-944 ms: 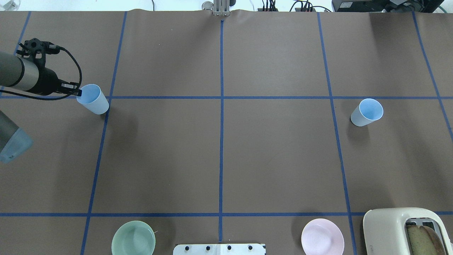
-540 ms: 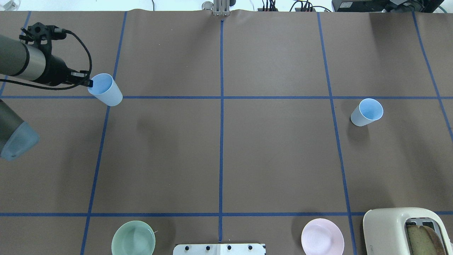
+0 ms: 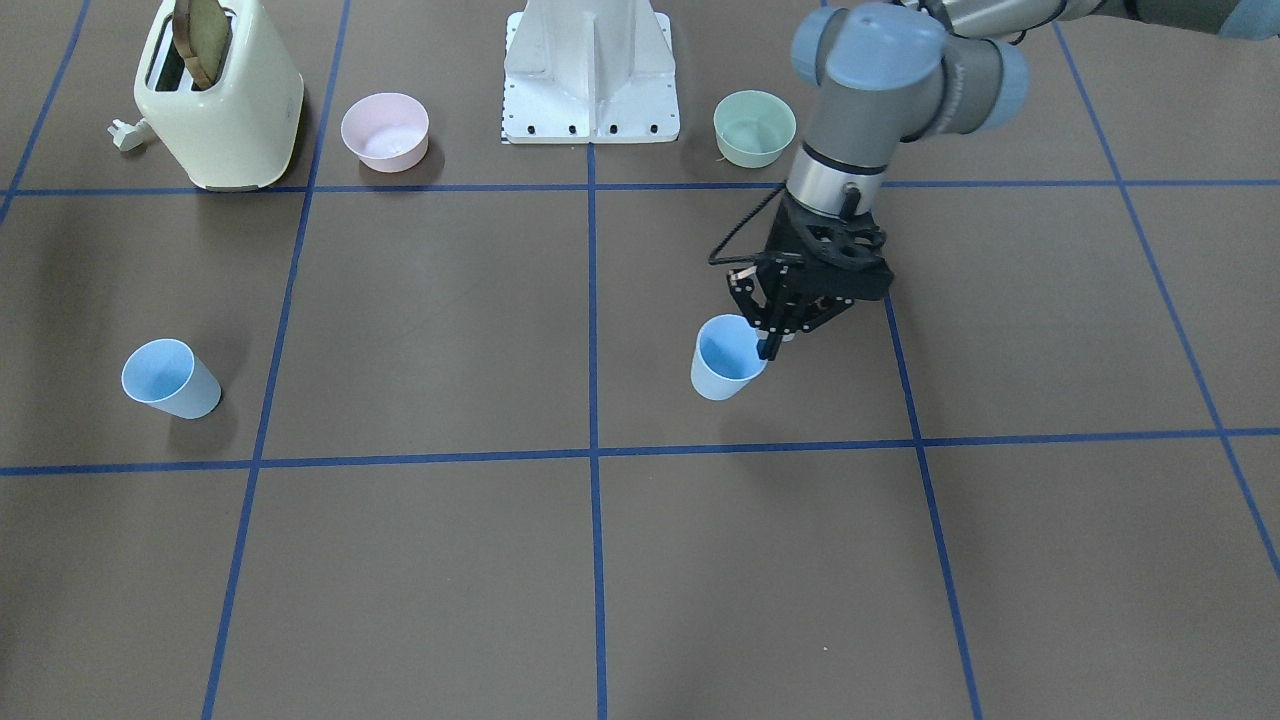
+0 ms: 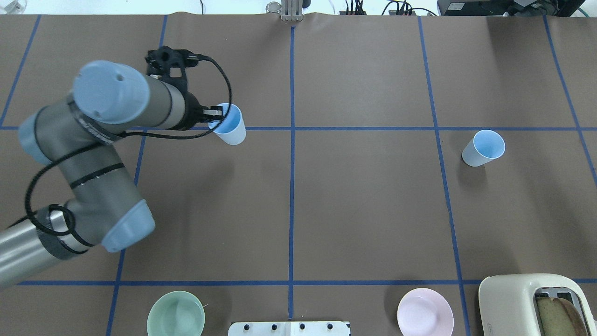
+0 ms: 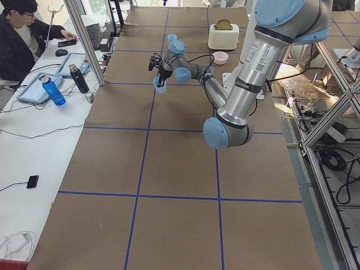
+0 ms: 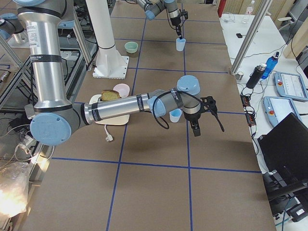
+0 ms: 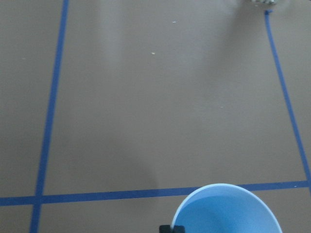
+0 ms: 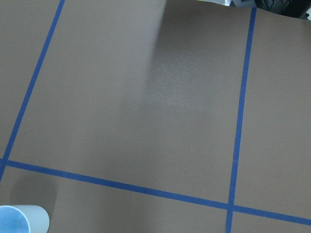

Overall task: Stack blue cups with both arms
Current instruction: 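Carry the held cup with the left gripper toward the table center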

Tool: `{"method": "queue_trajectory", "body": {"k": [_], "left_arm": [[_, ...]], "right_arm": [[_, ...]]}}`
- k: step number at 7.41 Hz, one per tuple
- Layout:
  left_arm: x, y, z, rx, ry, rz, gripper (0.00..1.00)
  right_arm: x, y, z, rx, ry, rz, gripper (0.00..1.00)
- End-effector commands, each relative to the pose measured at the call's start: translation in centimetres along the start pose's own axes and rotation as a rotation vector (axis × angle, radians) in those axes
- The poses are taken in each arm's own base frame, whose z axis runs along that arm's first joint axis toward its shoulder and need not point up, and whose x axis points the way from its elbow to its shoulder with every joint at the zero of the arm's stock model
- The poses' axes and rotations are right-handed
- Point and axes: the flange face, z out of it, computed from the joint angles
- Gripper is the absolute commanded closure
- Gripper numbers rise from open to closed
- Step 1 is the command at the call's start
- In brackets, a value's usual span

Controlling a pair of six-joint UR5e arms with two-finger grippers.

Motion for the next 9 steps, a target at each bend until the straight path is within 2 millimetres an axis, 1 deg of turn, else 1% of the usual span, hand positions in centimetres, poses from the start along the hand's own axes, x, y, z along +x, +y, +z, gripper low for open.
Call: {"method": "queue_trajectory", "body": {"k": [1,2,3,4,5,8,9], "left_arm": [[7.7,5.3,0.9,0.004,0.015,-0.009,1.00],[9.7,8.1,1.7,0.031,0.006,0.023,1.00],[10.0,8.9,2.0,0.028,0.003,0.031,1.00],[9.9,9.9,2.5,0.024,-0.006,0.041,1.00],[10.1,10.3,3.0,0.026,-0.016,0.048,1.00],[10.4,10.7,3.3,0.019,-0.018,0.054,1.00],[10.8,10.7,3.6,0.018,-0.020,0.054,1.00]], "right_arm": [[0.0,0.1,-0.1,0.000,-0.001,0.009,0.00],[-0.1,0.1,-0.1,0.000,-0.003,0.011,0.00],[-0.1,0.0,-0.1,0.001,-0.003,0.013,0.00],[-0.1,0.0,0.0,0.000,-0.003,0.013,0.00],[-0.1,0.0,0.0,0.000,-0.004,0.014,0.00],[-0.1,0.0,0.0,0.000,-0.004,0.014,0.00],[-0.1,0.0,0.0,0.000,-0.004,0.014,0.00]]}}
